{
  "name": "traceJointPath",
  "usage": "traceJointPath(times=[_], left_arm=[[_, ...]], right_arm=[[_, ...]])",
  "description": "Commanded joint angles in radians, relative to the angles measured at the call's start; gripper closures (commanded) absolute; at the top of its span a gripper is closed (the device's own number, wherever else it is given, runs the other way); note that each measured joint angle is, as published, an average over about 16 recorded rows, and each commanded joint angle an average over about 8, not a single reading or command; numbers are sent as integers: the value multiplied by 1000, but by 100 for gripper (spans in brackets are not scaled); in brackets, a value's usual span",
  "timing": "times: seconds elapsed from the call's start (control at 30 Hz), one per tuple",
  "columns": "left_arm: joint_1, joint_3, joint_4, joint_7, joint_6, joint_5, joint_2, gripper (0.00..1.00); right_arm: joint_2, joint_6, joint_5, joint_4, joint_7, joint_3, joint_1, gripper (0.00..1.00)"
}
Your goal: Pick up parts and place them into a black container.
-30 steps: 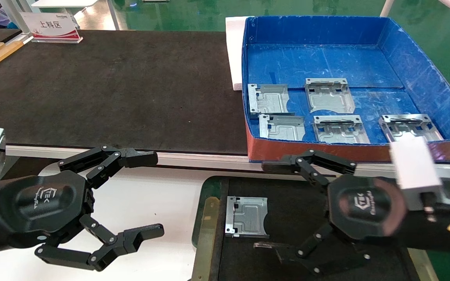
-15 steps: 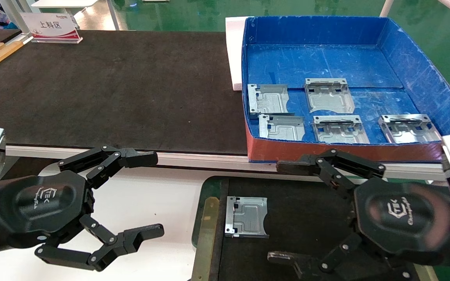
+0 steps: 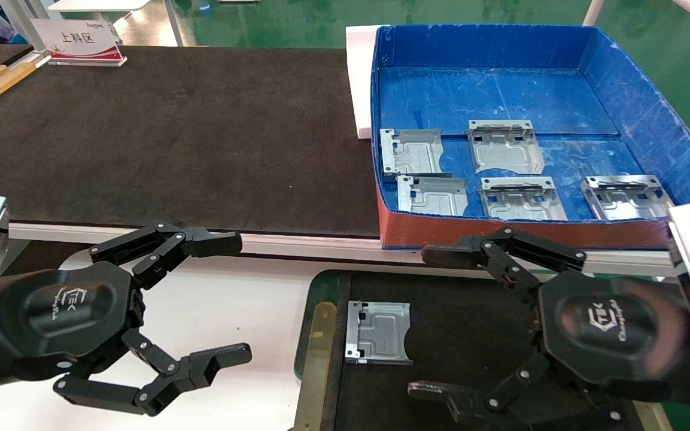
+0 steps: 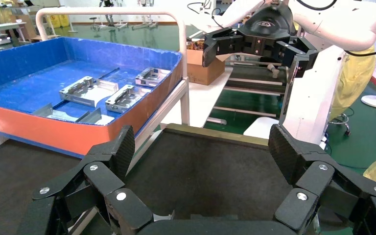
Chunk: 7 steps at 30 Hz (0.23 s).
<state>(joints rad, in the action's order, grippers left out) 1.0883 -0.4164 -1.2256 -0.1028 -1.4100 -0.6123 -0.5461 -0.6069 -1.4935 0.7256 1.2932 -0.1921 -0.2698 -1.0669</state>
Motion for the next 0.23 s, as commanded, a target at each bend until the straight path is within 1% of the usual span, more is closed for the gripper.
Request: traceJointPath(times=[0.03, 0.23], left_arm=[[0, 0, 0, 0, 0, 0, 0, 0], [0, 0, 0, 0, 0, 0, 0, 0]], right_arm=[[-1, 0, 1, -2, 1, -2, -2, 0], [-2, -1, 2, -5, 3, -5, -4, 0]])
